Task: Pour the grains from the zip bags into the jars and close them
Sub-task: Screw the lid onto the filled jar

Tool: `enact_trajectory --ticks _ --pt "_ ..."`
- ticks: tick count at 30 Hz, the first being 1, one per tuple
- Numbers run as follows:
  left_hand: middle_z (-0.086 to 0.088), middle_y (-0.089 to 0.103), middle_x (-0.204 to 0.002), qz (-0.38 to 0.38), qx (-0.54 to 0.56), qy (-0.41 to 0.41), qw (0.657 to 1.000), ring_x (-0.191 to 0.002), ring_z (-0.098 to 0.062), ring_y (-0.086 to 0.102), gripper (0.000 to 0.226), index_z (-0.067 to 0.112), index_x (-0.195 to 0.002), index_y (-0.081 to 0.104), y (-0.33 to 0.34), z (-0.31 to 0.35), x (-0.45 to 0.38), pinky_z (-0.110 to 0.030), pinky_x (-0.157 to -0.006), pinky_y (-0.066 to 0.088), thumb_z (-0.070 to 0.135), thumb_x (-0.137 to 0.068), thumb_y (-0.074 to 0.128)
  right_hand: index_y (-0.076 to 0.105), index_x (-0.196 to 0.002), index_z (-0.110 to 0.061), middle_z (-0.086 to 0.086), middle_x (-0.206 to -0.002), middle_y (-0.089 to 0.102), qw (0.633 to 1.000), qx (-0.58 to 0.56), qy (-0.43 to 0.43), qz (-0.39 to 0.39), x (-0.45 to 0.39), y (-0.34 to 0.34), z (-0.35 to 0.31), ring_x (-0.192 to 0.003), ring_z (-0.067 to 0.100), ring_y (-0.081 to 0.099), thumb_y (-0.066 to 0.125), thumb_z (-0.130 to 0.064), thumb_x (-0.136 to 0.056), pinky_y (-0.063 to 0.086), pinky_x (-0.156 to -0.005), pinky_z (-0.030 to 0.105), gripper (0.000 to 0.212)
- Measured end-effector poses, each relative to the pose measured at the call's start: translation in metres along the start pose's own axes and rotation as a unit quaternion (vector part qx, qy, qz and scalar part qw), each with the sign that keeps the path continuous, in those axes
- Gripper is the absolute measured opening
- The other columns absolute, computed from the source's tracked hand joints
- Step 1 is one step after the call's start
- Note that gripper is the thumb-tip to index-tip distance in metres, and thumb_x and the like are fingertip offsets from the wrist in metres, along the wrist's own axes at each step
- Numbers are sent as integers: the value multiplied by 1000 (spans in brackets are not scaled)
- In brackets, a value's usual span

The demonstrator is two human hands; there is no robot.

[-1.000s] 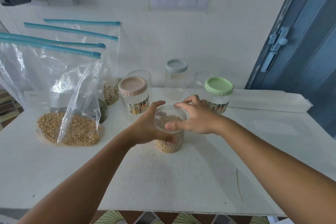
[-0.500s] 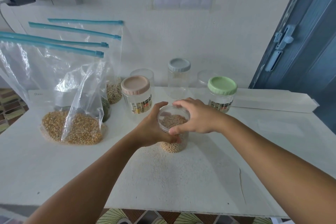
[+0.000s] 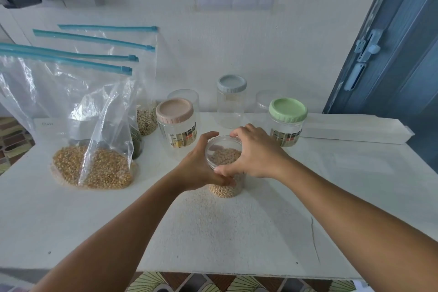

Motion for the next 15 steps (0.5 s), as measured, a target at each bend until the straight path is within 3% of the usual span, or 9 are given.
enact_trajectory --ticks 2,6,12,15 --pt "13 58 -132 -6 1 0 1000 -123 -5 56 125 43 -149 26 1 1 0 -33 -107 50 40 -51 103 42 -151 -25 -7 -143 45 1000 -5 2 9 1 1 2 -134 17 40 74 -86 -61 42 -109 43 113" --pt "16 59 -129 8 1 0 1000 -120 -8 61 126 43 -146 28 3 2 0 -42 -105 54 53 -43 101 35 -158 -29 -7 -146 41 999 -25 -3 -48 1 -2 10 -138 18 35 76 -83 -64 40 -111 42 116" --pt "14 60 -128 54 14 13 998 -120 -5 61 122 43 -142 30 9 0 2 -37 -104 54 50 -42 101 42 -152 -28 -9 -134 45 998 -19 27 51 7 7 7 -130 15 44 74 -85 -61 46 -98 35 112" --pt "16 60 -125 63 8 20 998 -117 1 60 116 40 -139 34 10 2 3 -31 -101 54 44 -46 103 41 -154 -30 -9 -133 45 996 -53 35 65 11 12 11 -130 15 45 75 -84 -64 47 -101 36 110"
Point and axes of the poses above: each hand's wrist, its own x-axis away from the middle knuckle, its own y-axis out of the palm, z = x × y, the point moved 5 cm from there along -x, towards the middle knuckle
